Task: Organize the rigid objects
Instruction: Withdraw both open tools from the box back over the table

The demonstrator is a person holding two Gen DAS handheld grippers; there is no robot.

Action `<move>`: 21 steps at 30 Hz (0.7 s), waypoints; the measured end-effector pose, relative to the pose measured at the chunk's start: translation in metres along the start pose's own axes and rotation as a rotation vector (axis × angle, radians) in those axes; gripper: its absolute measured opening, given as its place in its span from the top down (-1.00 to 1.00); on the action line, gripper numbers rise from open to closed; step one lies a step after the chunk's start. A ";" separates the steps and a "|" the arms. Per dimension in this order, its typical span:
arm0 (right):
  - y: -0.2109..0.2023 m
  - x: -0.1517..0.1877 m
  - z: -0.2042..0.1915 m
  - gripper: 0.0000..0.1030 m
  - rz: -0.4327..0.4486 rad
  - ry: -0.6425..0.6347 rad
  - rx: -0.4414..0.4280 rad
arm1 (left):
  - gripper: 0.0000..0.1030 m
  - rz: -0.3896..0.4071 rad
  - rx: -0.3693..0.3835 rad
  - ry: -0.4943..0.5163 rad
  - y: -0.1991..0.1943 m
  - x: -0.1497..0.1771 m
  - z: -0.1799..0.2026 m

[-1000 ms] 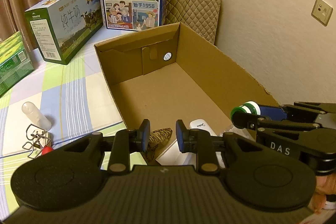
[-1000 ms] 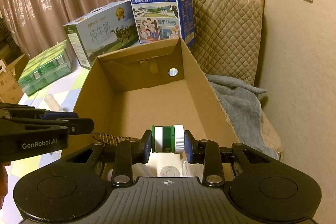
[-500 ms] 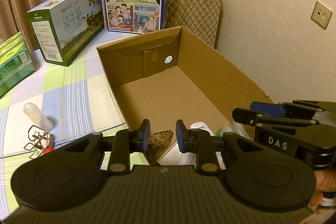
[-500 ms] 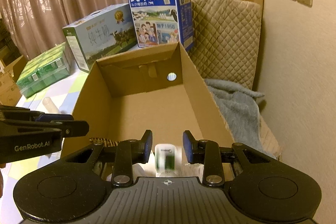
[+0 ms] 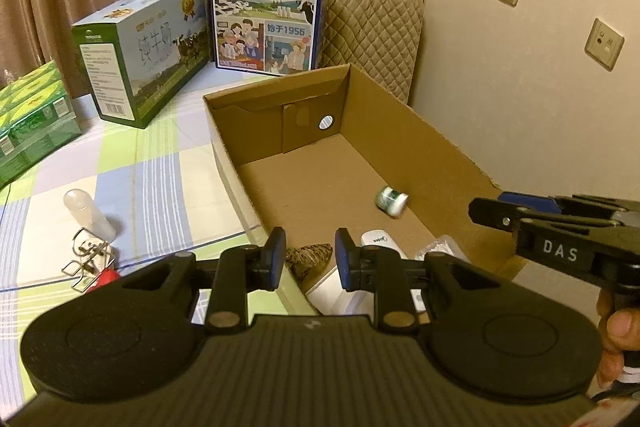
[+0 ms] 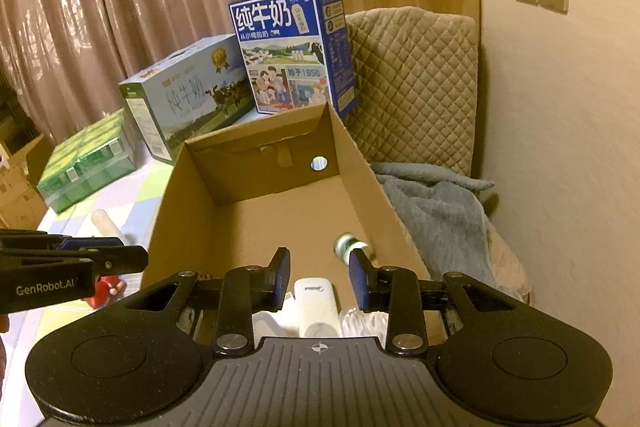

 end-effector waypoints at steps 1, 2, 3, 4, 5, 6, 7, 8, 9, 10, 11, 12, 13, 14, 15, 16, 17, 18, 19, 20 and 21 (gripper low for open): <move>-0.005 0.002 -0.002 0.43 0.002 0.003 -0.001 | 0.58 0.004 -0.001 -0.003 -0.005 0.002 -0.001; -0.009 0.005 -0.003 0.43 0.002 0.002 -0.004 | 0.58 0.007 -0.002 -0.007 -0.008 0.003 -0.003; -0.012 0.008 -0.005 0.43 0.000 0.000 -0.008 | 0.57 0.010 -0.004 -0.013 -0.012 0.005 -0.004; -0.015 0.010 -0.008 0.43 -0.001 -0.002 -0.009 | 0.57 0.013 -0.006 -0.018 -0.017 0.008 -0.006; -0.018 0.013 -0.010 0.43 -0.003 -0.002 -0.011 | 0.57 0.014 -0.008 -0.020 -0.021 0.010 -0.008; -0.020 0.016 -0.012 0.43 -0.004 -0.003 -0.012 | 0.57 0.015 -0.012 -0.023 -0.025 0.013 -0.010; -0.023 0.020 -0.015 0.42 -0.009 -0.003 -0.014 | 0.57 0.015 -0.014 -0.026 -0.029 0.015 -0.012; -0.025 0.022 -0.016 0.42 -0.010 -0.001 -0.016 | 0.57 0.016 -0.015 -0.028 -0.032 0.018 -0.014; -0.028 0.024 -0.019 0.42 -0.010 0.001 -0.018 | 0.57 0.016 -0.018 -0.033 -0.036 0.021 -0.016; -0.031 0.027 -0.022 0.42 -0.009 0.000 -0.021 | 0.57 0.017 -0.021 -0.038 -0.040 0.024 -0.018; -0.034 0.029 -0.024 0.42 -0.007 -0.003 -0.025 | 0.57 0.019 -0.022 -0.044 -0.044 0.027 -0.020; -0.037 0.031 -0.028 0.42 -0.006 -0.005 -0.030 | 0.57 0.021 -0.023 -0.051 -0.048 0.029 -0.022; -0.040 0.032 -0.033 0.42 -0.005 -0.007 -0.036 | 0.57 0.022 -0.025 -0.055 -0.052 0.032 -0.024; -0.042 0.034 -0.037 0.42 -0.004 -0.007 -0.042 | 0.57 0.024 -0.029 -0.061 -0.056 0.035 -0.027; -0.045 0.035 -0.041 0.42 -0.003 -0.007 -0.047 | 0.57 0.025 -0.032 -0.066 -0.060 0.039 -0.029; -0.047 0.036 -0.046 0.42 -0.002 -0.009 -0.053 | 0.57 0.027 -0.036 -0.071 -0.065 0.042 -0.032; -0.049 0.037 -0.050 0.42 -0.001 -0.012 -0.058 | 0.57 0.028 -0.040 -0.075 -0.068 0.046 -0.035; -0.052 0.038 -0.054 0.42 0.001 -0.016 -0.064 | 0.57 0.029 -0.046 -0.081 -0.073 0.050 -0.039; -0.054 0.039 -0.059 0.42 0.002 -0.021 -0.071 | 0.57 0.029 -0.050 -0.084 -0.077 0.053 -0.042; -0.056 0.040 -0.063 0.42 0.003 -0.023 -0.076 | 0.56 0.030 -0.054 -0.087 -0.081 0.056 -0.045; -0.057 0.041 -0.067 0.42 0.004 -0.026 -0.081 | 0.56 0.032 -0.060 -0.090 -0.085 0.060 -0.049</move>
Point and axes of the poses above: each gripper's, at about its wrist camera, not at the fingertips, and y roughly the way its jaws point, z to its right, x to its underside, the point moved 8 cm from there along y, roughly the way its jaws point, and after that the axes turned 1 degree about z, right-handed, at the moved point
